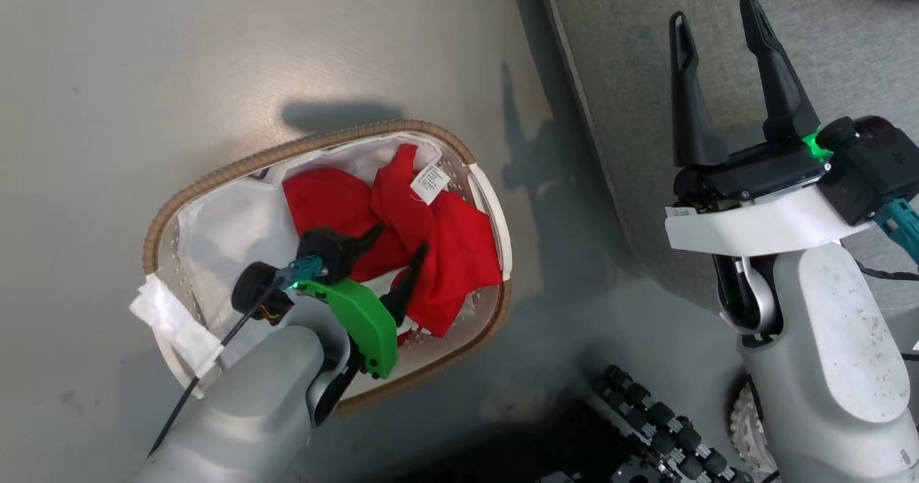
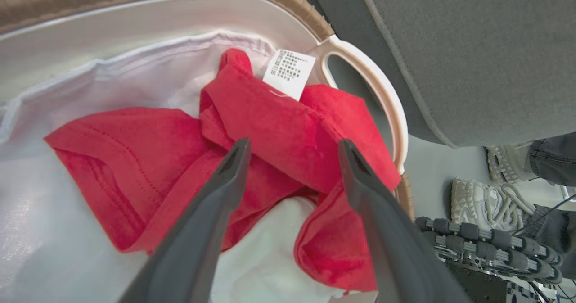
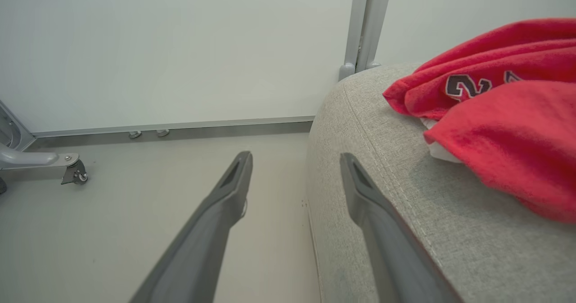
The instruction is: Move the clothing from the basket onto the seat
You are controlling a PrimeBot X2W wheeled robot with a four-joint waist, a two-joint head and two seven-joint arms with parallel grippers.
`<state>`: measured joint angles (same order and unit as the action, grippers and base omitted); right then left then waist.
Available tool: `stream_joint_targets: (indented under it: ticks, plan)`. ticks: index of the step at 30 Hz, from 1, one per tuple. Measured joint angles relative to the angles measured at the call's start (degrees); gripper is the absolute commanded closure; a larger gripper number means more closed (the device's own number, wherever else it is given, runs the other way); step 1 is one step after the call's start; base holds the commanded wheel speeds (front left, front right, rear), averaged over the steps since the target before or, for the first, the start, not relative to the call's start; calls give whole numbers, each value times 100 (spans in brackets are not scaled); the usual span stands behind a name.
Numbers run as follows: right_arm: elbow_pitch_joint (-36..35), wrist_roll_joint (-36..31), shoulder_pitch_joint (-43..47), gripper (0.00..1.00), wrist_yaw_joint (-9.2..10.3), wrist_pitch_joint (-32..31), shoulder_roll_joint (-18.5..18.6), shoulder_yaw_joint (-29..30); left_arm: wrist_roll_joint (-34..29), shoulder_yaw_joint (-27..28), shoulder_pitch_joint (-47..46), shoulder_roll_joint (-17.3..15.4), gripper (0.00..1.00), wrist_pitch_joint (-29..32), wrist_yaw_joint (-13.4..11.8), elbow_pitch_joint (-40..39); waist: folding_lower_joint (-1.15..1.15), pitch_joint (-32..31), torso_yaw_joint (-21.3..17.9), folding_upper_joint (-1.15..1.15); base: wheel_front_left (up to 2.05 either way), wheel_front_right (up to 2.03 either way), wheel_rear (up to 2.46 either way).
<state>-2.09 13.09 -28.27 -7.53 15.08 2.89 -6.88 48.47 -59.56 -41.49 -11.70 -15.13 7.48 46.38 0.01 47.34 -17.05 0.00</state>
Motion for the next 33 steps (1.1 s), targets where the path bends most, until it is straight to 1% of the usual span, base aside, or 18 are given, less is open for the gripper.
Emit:
stream_joint_targets:
  ticks: [7, 9, 12, 16, 20, 26, 33]
  plan:
    - [-14, -5, 68, 0, 0, 0, -1, 45, 595, -608, -209, 20, 0, 0, 0, 21, 0, 192, 11, 0, 0, 0, 0]
    - [-20, 5, 70, 0, 0, 0, -2, 74, 825, -593, -265, 19, 0, 0, 0, -45, 0, 229, 27, 0, 0, 0, 0]
    - [-4, 20, 71, 0, 0, 0, -1, 116, 991, -541, -372, 15, 0, 0, 0, -308, -1, 262, 70, 0, 0, 0, 0]
    - [82, 51, 73, 0, 0, 0, -4, 116, 1001, -749, -432, -29, 0, 0, 0, -510, 0, 253, 120, 0, 0, 0, 0]
    - [116, 68, 73, 0, 0, 0, -3, 115, 1011, -1036, -450, -3, 0, 0, 0, -483, -1, 225, 126, 0, 0, 0, 0]
    - [108, 52, 73, 0, 0, 0, -3, 174, 907, -1254, -523, 113, 0, 0, 0, 33, -1, 291, 117, 0, 0, 0, 0]
    - [82, 45, 75, 0, 0, 0, -3, 192, 758, -1344, -595, 232, 0, 0, 0, 636, -1, 412, 144, 0, 0, 0, 0]
